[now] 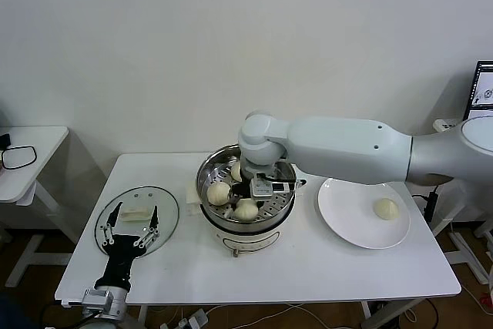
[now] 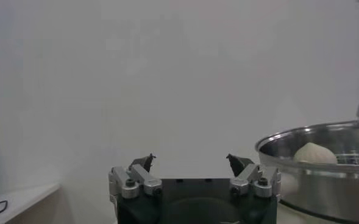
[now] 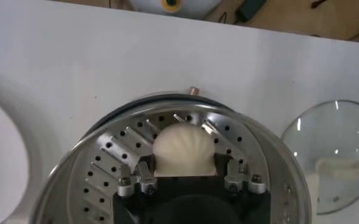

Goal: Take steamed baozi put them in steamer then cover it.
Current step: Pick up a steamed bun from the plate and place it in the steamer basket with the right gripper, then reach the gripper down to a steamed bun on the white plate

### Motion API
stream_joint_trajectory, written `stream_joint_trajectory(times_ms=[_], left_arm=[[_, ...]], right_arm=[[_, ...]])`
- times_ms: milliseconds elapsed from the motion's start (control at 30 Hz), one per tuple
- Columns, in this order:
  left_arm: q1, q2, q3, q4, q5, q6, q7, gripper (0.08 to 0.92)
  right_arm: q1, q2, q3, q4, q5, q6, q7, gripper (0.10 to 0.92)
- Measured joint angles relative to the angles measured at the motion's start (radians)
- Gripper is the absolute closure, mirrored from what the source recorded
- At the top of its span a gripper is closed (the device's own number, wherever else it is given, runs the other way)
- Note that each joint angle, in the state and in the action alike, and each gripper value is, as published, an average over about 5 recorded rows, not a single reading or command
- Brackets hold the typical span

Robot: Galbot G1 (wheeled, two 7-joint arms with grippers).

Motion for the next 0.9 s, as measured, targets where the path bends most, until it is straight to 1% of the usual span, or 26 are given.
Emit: stream_joint_trajectory(times_ms=[67, 233, 300, 500, 667, 900], left_arm=[[0.000, 0.000, -0.002, 0.002, -0.001, 0.000, 0.001, 0.177], [-0.002, 0.000, -0.002, 0.005, -0.001, 0.000, 0.002, 0.177], [-0.002, 0.000, 0.000, 0.005, -0.001, 0.000, 0.002, 0.177], [-0.001, -0.001, 0.003, 0.006, -0.001, 0.000, 0.001, 0.177], [0.001, -0.002, 0.008, 0.000, 0.001, 0.001, -0.001, 0.177], [0.007, 0.000, 0.028, -0.015, 0.007, 0.003, -0.005, 0.177]], right_arm=[[-0.003, 0.003, 0.001, -0.004, -0.003, 0.000, 0.000, 0.338], [-0.007, 0.001, 0.008, -0.005, -0.006, -0.002, -0.006, 0.228], [-0.006, -0.002, 0.012, -0.003, -0.002, -0.004, -0.010, 0.209], [0.024, -0.041, 0.036, 0.015, 0.040, -0.016, -0.038, 0.203], [0.084, -0.122, 0.062, 0.033, 0.120, -0.051, -0.090, 0.203], [0.129, -0.286, 0.093, 0.018, 0.252, -0.193, -0.183, 0.203]])
